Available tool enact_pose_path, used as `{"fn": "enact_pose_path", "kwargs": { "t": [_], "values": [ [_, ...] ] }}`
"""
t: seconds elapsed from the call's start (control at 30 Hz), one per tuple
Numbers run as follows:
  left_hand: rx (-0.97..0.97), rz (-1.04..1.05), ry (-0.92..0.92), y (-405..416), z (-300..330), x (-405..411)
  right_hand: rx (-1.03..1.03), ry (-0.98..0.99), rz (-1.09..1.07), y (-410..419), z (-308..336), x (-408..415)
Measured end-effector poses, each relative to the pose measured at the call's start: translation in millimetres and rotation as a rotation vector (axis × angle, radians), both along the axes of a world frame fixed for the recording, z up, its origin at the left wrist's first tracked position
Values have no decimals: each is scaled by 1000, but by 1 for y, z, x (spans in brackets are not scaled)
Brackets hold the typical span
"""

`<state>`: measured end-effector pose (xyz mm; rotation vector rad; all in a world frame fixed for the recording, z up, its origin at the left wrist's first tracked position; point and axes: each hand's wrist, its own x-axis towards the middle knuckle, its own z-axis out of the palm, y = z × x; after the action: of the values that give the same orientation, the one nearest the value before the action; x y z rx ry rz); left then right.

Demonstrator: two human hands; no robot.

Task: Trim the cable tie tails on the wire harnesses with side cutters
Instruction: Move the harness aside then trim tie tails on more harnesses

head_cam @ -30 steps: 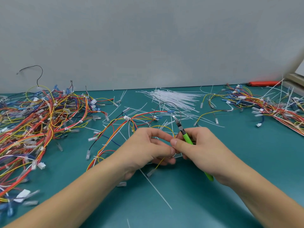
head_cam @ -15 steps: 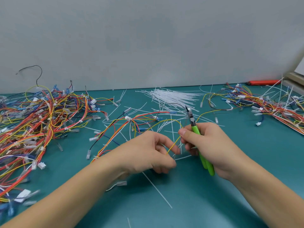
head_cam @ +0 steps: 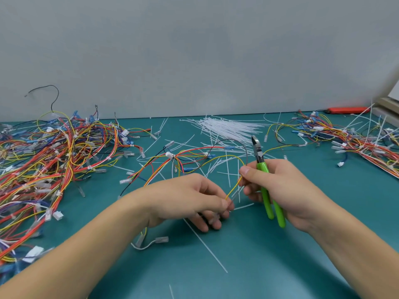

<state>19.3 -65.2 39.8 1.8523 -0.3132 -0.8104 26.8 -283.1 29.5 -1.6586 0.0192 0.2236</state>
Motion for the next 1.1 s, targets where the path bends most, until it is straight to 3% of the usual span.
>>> {"fn": "enact_pose_path", "kwargs": {
  "t": [0.2,0.33,0.43,0.67,0.83,0.97,1.1],
  "values": [
    [-90,223,-186,-15,-13,-1,-89,-35,66,6,1,-7],
    [-401,306,-58,-20,-22,-4,-131,-72,95,9,3,-11],
    [-493,347,-57,-19,-24,-3,-152,-82,89,11,5,-13],
    [-611,459,67,-19,-23,2,-2,110,-57,4,17,-9],
    [-670,440,101,-17,-18,5,232,349,78,-4,23,-10],
    [-727,457,77,-14,-17,7,416,357,139,-9,23,-7],
    [-867,608,87,-12,-16,12,564,376,22,-18,25,0]
  ]
}}
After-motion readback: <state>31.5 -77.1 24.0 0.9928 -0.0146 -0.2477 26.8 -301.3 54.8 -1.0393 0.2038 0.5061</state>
